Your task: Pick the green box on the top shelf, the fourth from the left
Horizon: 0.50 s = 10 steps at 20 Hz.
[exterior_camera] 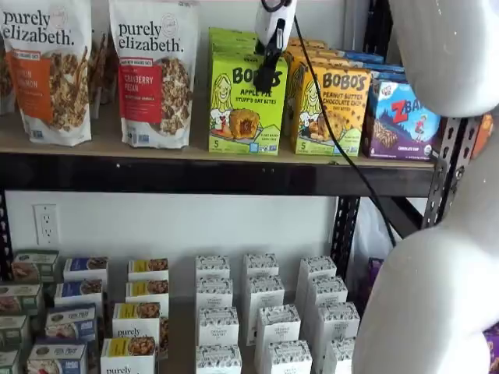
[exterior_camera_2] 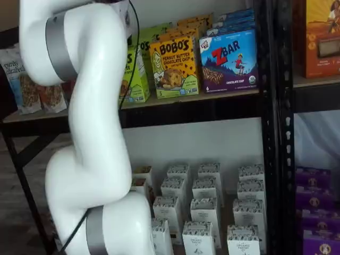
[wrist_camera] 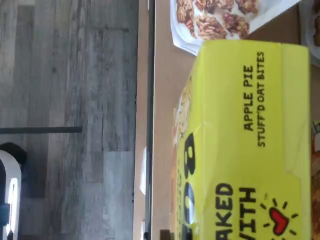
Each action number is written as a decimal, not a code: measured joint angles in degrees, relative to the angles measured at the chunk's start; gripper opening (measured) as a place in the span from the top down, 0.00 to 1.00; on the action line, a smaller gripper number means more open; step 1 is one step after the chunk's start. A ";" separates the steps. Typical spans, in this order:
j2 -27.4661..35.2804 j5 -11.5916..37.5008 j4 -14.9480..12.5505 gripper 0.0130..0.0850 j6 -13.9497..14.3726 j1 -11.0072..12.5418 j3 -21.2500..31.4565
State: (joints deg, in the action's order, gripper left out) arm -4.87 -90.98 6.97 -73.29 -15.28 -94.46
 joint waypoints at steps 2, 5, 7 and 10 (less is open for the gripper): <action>-0.15 0.22 0.14 0.44 -0.03 0.05 0.17; -0.38 0.47 0.18 0.56 -0.06 0.09 0.43; -0.46 0.45 0.14 0.56 -0.07 0.09 0.52; -0.55 0.44 0.05 0.56 -0.03 0.03 0.62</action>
State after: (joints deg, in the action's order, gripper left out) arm -5.43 -90.55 7.02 -73.32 -15.25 -93.85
